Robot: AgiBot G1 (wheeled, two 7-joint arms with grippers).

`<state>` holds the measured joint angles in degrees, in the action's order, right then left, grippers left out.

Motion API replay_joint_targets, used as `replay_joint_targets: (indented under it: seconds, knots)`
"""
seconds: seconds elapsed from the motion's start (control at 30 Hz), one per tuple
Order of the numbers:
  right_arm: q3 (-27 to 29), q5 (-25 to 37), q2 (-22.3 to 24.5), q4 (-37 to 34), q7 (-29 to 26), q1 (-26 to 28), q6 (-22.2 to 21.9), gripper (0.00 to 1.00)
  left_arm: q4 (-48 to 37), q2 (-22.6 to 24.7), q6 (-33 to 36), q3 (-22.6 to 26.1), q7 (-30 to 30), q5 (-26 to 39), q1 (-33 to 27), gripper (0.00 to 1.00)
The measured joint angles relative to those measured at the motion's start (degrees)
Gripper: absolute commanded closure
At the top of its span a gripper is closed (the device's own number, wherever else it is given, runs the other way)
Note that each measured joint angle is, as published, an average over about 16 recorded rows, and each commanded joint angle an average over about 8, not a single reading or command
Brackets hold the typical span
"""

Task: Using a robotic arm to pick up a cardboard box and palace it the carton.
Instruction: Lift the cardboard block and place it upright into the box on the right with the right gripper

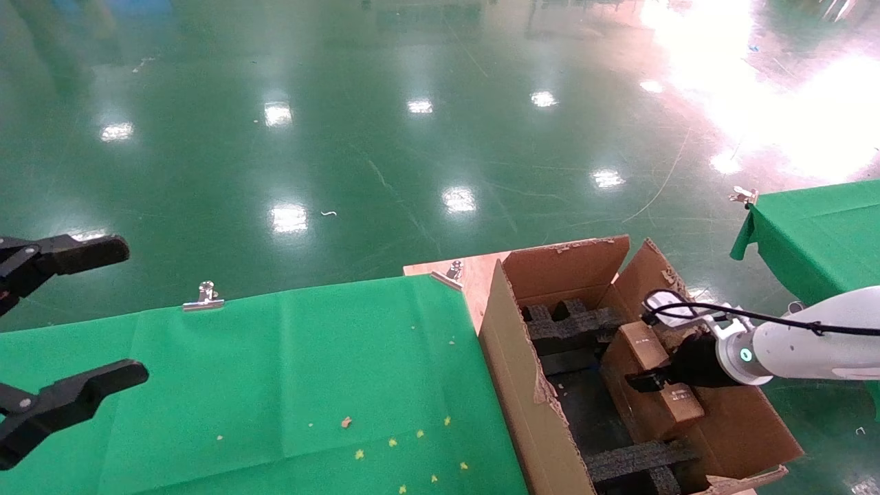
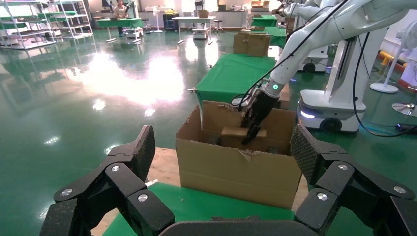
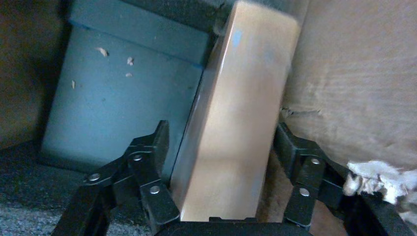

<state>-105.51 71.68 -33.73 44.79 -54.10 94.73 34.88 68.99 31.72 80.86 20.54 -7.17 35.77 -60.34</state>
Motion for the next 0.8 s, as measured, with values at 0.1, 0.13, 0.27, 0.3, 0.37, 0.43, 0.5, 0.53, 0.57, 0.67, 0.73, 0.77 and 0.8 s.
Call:
replay_joint_targets:
  seconds: [0.1,0.13,0.27,0.3,0.37,0.43,0.5,0.53,0.57,0.67,0.73,0.77,0.8]
  knots:
    - [0.37,0.39,0.76,1.33,-0.06,1.35,-0.48,0.00,0.00,0.00,0.00,0.00,0.00,0.00,0.00,0.00]
    - [0.55,0.51,1.05,1.88,-0.07,1.88,-0.70,0.00,0.00,0.00,0.00,0.00,0.00,0.00,0.00,0.00]
    - [1.53,0.92,2.45,4.78,0.05,4.32,-1.82,0.00,0.00,0.00,0.00,0.00,0.00,0.00,0.00,0.00]
    - [1.86,0.96,2.87,5.72,0.13,4.99,-2.15,0.00,0.00,0.00,0.00,0.00,0.00,0.00,0.00,0.00]
    - [2.63,0.88,3.79,7.91,0.38,6.37,-2.84,0.00,0.00,0.00,0.00,0.00,0.00,0.00,0.00,0.00]
    - [3.56,0.51,4.83,10.50,0.76,7.73,-3.50,0.00,0.00,0.00,0.00,0.00,0.00,0.00,0.00,0.00]
    - [4.61,-0.21,5.92,13.36,1.35,8.96,-4.04,0.00,0.00,0.00,0.00,0.00,0.00,0.00,0.00,0.00]
    - [5.19,-0.77,6.48,14.88,1.71,9.51,-4.22,0.00,0.00,0.00,0.00,0.00,0.00,0.00,0.00,0.00]
    - [5.80,-1.42,7.05,16.40,2.14,10.00,-4.34,0.00,0.00,0.00,0.00,0.00,0.00,0.00,0.00,0.00]
    - [7.71,-4.11,8.70,20.85,3.65,11.09,-4.28,0.00,0.00,0.00,0.00,0.00,0.00,0.00,0.00,0.00]
    - [8.92,-6.06,9.70,23.59,4.70,11.58,-4.02,0.00,0.00,0.00,0.00,0.00,0.00,0.00,0.00,0.00]
    - [9.57,-7.24,10.20,24.92,5.25,11.75,-3.81,0.00,0.00,0.00,0.00,0.00,0.00,0.00,0.00,0.00]
    - [10.18,-8.43,10.65,26.13,5.78,11.87,-3.55,0.00,0.00,0.00,0.00,0.00,0.00,-0.01,0.00,0.00]
